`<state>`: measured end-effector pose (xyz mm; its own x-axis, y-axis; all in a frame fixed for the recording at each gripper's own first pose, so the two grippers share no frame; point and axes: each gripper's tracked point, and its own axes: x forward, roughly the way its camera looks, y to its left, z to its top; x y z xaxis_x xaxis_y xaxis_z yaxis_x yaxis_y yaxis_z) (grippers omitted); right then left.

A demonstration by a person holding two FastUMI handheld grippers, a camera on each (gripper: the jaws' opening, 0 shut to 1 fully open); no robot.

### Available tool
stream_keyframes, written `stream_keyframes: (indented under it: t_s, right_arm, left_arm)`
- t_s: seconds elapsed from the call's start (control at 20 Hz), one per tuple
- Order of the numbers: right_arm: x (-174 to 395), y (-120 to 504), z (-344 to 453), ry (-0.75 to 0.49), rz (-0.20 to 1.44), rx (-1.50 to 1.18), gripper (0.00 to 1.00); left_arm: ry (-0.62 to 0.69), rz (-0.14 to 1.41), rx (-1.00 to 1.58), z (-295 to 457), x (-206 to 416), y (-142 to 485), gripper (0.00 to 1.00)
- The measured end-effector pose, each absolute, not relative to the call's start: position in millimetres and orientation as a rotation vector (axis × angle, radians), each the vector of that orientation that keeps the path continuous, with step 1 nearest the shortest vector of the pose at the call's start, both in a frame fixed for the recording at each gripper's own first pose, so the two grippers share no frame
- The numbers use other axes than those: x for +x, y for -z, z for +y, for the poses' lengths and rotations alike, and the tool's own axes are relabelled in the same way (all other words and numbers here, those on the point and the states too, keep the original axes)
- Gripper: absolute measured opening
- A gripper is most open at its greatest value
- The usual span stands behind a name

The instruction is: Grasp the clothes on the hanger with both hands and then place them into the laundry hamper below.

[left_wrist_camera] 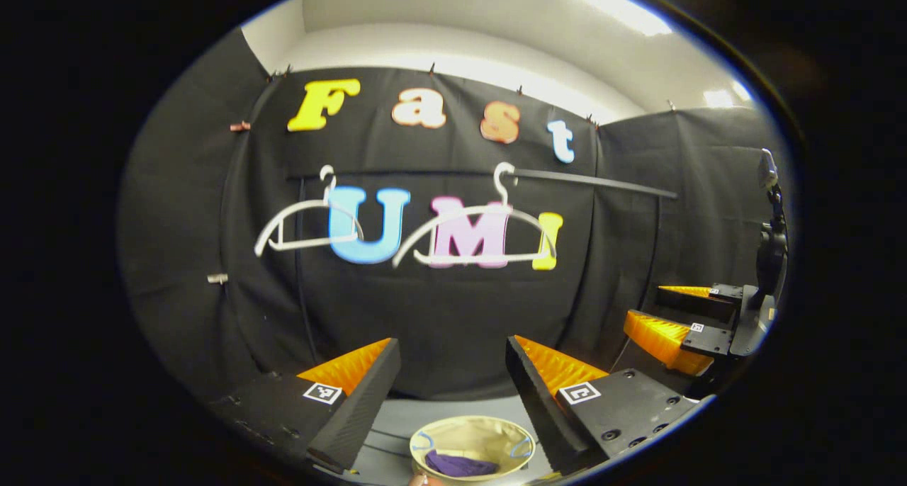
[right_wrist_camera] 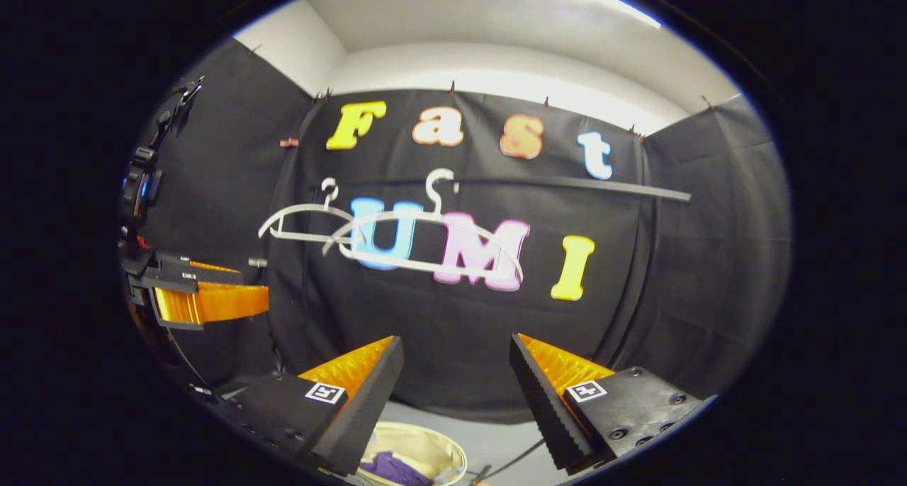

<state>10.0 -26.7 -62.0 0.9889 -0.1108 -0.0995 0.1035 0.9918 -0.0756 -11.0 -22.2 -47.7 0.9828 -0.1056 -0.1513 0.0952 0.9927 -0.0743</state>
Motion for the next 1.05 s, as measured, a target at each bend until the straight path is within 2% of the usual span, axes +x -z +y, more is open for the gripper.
stream_keyframes:
  t_s: [0.05,0.1,0.2,0.25,0.45,0.7,0.95,1.05]
  right_arm:
    - [2.2,47.1,-20.6,0.109,0.069,-0.067,0.95]
    - [-5.1,34.7,-14.0,0.108,0.043,-0.063,0.99]
    - [-23.1,16.4,-5.5,0.113,-0.001,-0.057,0.96]
    - [-31.4,8.7,-2.6,0.118,-0.019,-0.055,0.95]
    - [-49.5,-9.0,3.2,0.139,-0.056,-0.058,0.97]
    - [-44.8,-16.0,7.8,0.104,-0.074,-0.04,0.95]
    - [-31.5,-15.1,2.1,0.067,-0.074,-0.019,0.97]
    - [-30.4,-12.5,0.2,0.057,-0.071,-0.026,0.97]
  left_arm:
    - [0.105,0.127,-0.058,-23.0,-27.3,30.7,0.92]
    - [0.11,0.1,-0.054,-23.3,-33.9,18.2,0.92]
    - [0.124,0.052,-0.052,-22.8,-57.5,-12.3,0.95]
    - [0.129,0.035,-0.049,-22.4,-67.0,-22.1,0.92]
    - [0.161,-0.022,-0.045,-34.1,-80.2,-44.3,0.92]
    - [0.148,-0.022,-0.029,-37.1,-76.2,-43.9,0.95]
    - [0.116,-0.022,-0.034,-39.9,-67.3,-47.1,0.92]
    - [0.104,-0.006,-0.032,-41.2,-59.8,-40.0,0.95]
